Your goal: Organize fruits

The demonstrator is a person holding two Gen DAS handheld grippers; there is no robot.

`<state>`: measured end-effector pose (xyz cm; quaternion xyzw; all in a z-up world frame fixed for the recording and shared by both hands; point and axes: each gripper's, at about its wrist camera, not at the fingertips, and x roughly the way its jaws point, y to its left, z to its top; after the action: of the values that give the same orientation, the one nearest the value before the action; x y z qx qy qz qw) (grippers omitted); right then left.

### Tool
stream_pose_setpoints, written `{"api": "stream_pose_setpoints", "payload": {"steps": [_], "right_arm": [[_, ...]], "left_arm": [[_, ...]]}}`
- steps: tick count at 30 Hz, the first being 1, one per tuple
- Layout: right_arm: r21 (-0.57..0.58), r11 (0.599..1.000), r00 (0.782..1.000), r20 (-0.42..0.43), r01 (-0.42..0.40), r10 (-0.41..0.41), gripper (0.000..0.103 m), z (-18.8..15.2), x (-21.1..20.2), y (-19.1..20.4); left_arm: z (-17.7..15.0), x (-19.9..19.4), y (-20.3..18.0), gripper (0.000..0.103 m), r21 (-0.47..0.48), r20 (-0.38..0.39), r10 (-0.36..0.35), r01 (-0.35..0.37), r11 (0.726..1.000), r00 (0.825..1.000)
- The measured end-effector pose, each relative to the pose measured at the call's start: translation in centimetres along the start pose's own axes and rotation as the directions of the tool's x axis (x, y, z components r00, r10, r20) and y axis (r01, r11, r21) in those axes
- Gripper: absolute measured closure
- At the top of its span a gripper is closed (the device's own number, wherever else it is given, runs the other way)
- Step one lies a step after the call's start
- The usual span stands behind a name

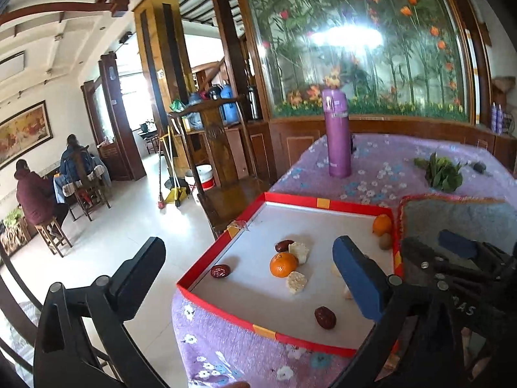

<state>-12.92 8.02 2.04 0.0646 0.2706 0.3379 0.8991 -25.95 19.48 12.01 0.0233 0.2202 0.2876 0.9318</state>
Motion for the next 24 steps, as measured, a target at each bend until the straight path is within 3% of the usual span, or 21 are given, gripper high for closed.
{"api": "stream_pose_setpoints", "payload": {"steps": [4,10,16,24], "right_arm": [[-0.056,0.998,0.997,0.075,0.027,-0.023,0.023,1.1,-4.2,1.4],[-0.086,0.996,0.990,0.140,0.004,0.008,0.020,1.5,-8.9,2.8],[-0.117,0.993,0.992,0.125,-0.016,0.030,0.019,1.3,-10.6,4.2],[-0.156,0.988,0.997,0.070,-0.017,0.028,0.019,0.6,-10.0,6.5]], "left_arm": [[0.4,-1.7,0.8,0.000,-0.023,0.021,-0.006,0.006,1.000,1.000],[1.1,-2.8,1.7,0.000,-0.036,0.020,-0.034,0.035,0.999,0.999],[1.3,-3.0,2.5,0.000,-0.047,0.020,-0.048,0.049,0.998,0.999],[0.8,-2.5,4.2,0.000,-0.074,0.010,-0.004,0.005,0.997,1.000]]}}
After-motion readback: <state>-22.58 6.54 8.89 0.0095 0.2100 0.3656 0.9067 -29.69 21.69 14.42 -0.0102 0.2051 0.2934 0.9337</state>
